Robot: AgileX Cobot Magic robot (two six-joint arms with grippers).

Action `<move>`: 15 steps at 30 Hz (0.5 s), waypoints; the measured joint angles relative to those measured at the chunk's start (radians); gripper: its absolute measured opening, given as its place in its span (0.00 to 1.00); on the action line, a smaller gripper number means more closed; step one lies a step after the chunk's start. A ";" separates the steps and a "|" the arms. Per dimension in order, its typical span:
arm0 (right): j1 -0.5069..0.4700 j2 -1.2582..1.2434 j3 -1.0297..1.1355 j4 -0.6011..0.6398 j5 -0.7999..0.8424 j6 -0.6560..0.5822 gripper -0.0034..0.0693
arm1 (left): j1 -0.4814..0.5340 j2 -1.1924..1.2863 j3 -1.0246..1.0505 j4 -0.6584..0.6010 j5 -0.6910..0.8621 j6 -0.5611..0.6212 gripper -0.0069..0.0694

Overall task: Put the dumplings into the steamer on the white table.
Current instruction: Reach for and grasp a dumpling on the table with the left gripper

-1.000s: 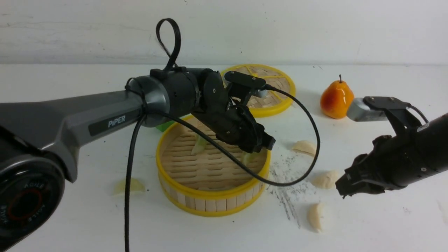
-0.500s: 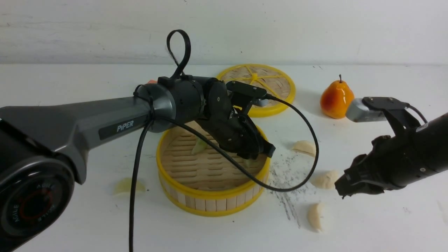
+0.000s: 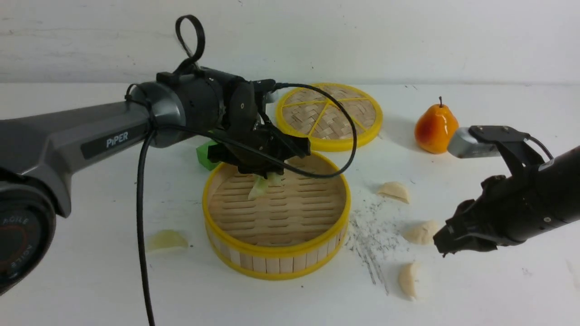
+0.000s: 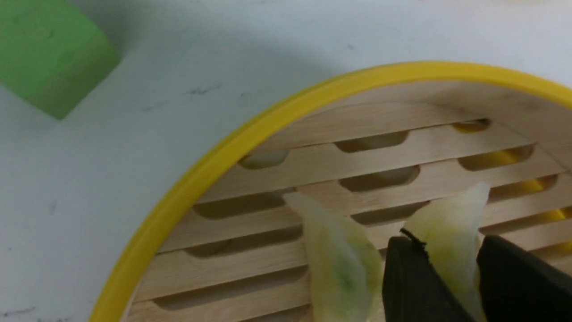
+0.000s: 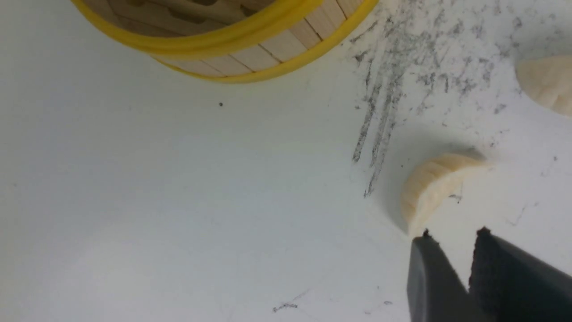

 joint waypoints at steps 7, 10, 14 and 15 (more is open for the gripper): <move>0.000 0.000 0.000 0.002 0.000 0.000 0.26 | -0.006 0.032 0.000 0.000 -0.008 -0.033 0.33; 0.000 0.000 0.000 0.003 0.000 0.000 0.26 | -0.006 0.032 0.000 -0.010 -0.007 -0.033 0.39; 0.000 0.000 0.000 0.006 0.000 0.000 0.26 | -0.006 0.024 0.000 -0.014 0.002 -0.032 0.47; 0.000 0.000 0.000 0.006 0.000 0.000 0.27 | -0.006 0.011 0.000 -0.014 0.006 -0.030 0.49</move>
